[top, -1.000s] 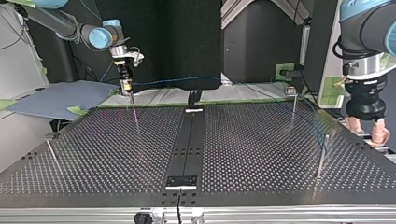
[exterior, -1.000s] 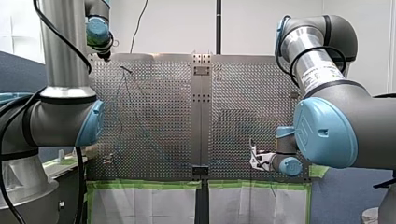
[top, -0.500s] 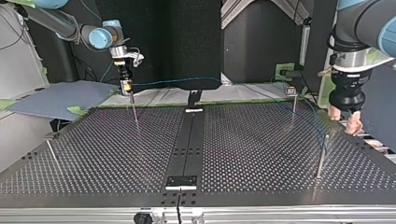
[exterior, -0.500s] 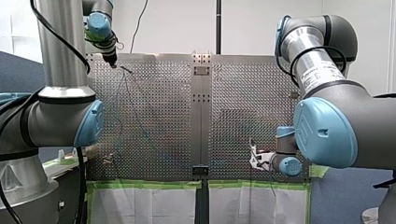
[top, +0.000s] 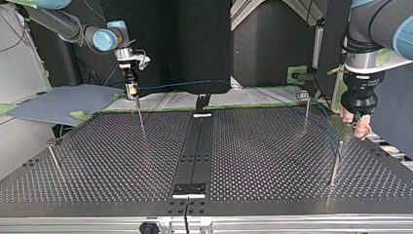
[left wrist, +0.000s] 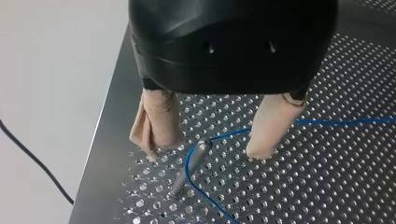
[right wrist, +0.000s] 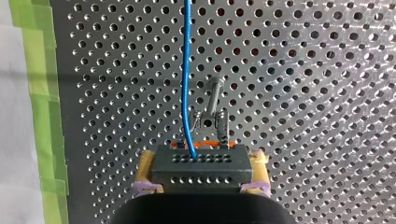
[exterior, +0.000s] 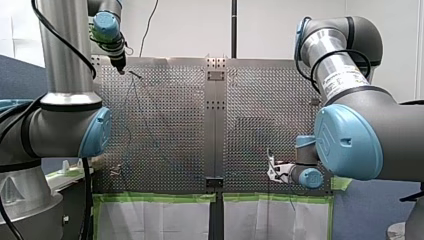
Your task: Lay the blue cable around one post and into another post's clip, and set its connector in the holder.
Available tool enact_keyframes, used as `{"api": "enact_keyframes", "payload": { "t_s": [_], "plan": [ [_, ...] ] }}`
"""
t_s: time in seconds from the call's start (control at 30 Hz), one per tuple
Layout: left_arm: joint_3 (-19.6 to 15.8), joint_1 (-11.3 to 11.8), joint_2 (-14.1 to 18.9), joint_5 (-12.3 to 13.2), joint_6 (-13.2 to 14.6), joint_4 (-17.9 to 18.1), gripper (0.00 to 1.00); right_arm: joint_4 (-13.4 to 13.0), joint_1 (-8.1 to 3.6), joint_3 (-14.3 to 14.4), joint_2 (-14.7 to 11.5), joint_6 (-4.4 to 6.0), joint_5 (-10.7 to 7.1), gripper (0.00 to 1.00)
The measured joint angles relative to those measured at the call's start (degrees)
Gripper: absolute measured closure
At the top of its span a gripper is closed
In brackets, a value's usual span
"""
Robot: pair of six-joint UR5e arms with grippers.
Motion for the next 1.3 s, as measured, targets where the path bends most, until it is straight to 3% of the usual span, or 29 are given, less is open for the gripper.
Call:
{"api": "enact_keyframes", "payload": {
  "t_s": [0.77, 1.3],
  "plan": [
    [0.00, -0.14, 0.00, -0.44, 12.99, 0.00, 0.00, -0.06, -0.01, 0.00, 0.11, 0.00, 0.01, 1.00],
    [0.00, -0.21, 0.00, -1.02, 13.92, -0.02, 0.00, -0.17, 0.00, 0.00, 0.11, 0.00, 0.01, 1.00]
  ]
}}
